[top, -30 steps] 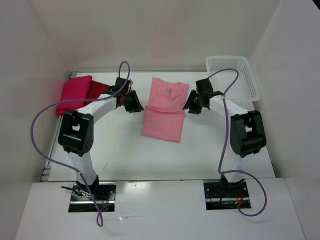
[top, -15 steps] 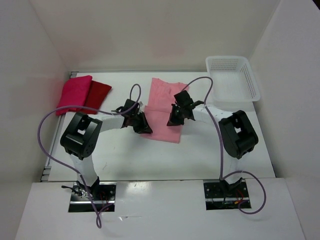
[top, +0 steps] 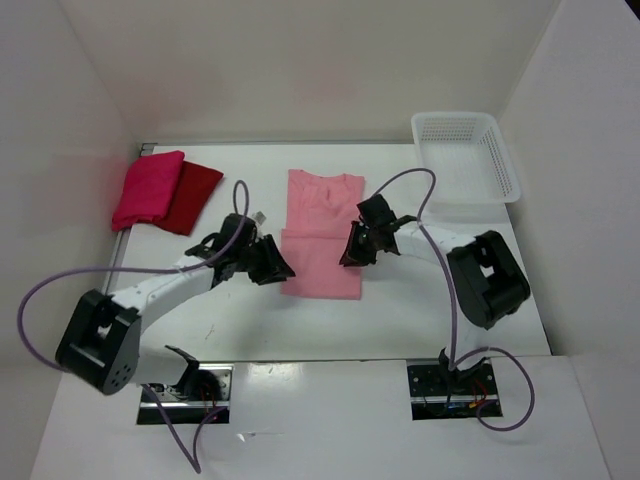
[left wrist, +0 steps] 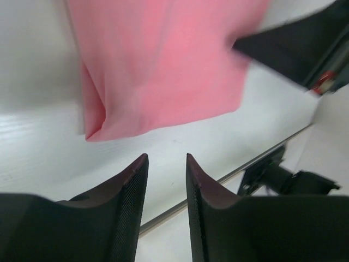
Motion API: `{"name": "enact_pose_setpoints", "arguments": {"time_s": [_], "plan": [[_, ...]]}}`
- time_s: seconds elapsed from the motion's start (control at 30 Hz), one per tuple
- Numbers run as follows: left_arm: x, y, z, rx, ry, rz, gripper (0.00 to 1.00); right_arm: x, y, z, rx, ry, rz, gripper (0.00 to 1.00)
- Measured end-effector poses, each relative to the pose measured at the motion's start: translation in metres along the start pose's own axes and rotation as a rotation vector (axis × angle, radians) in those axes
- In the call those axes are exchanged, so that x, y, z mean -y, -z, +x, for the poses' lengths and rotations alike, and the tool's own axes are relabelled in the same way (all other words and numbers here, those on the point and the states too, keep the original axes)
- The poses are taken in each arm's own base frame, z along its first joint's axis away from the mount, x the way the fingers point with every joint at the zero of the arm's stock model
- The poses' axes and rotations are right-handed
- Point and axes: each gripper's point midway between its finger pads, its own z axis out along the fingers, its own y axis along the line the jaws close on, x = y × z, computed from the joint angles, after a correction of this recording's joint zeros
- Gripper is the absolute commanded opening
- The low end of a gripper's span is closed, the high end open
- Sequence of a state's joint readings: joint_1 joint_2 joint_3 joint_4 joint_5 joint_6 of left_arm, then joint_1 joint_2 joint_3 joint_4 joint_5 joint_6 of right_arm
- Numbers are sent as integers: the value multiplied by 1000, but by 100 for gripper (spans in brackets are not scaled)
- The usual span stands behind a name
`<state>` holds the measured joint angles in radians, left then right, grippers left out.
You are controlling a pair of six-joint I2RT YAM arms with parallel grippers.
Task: Fold and stack the t-shirts
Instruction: Grab one side of the 2/3 rectangular tshirt with both arms
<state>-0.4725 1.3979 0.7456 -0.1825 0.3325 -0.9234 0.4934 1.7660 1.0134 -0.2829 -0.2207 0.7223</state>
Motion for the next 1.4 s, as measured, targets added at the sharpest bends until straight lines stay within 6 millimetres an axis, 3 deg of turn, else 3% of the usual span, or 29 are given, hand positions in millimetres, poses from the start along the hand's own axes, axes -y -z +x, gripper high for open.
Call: {"name": "enact_pose_setpoints", "arguments": {"time_s": [0.13, 0.2, 0.27, 0.33, 0.47, 0.63, 0.8, 0.83, 0.97, 1.17, 1.3, 1.4], "plan": [[1, 26, -18, 114, 6, 36, 42, -12, 39, 1, 68, -1, -64, 35], [-12, 21, -11, 93, 24, 8, 42, -14, 56, 5, 96, -11, -93, 48], [-30, 10, 0, 47, 50, -39, 43, -10, 64, 13, 102, -26, -103, 55], [-46, -1, 11, -3, 76, -89, 44, 3, 63, 27, 82, -49, -86, 61], [-60, -15, 16, -50, 99, -136, 43, 38, 52, 62, 2, -110, -6, 62], [-59, -25, 11, -58, 101, -131, 35, 50, 46, 77, -38, -136, 17, 62], [-57, -30, 7, -51, 100, -121, 25, 47, 40, 76, -42, -138, 3, 42], [-57, -31, 7, -50, 100, -120, 22, 48, 39, 76, -44, -140, 4, 28], [-58, -35, 4, -44, 103, -124, 0, 48, 35, 76, -46, -150, 7, 2], [-59, -31, 3, -31, 94, -136, 0, 47, 33, 81, -54, -156, 7, 0], [-58, -7, 16, -25, 90, -129, 0, 40, 41, 111, -88, -136, -11, 0], [-54, 19, 32, -43, 91, -115, 0, 33, 60, 138, -124, -117, -36, 0]]}}
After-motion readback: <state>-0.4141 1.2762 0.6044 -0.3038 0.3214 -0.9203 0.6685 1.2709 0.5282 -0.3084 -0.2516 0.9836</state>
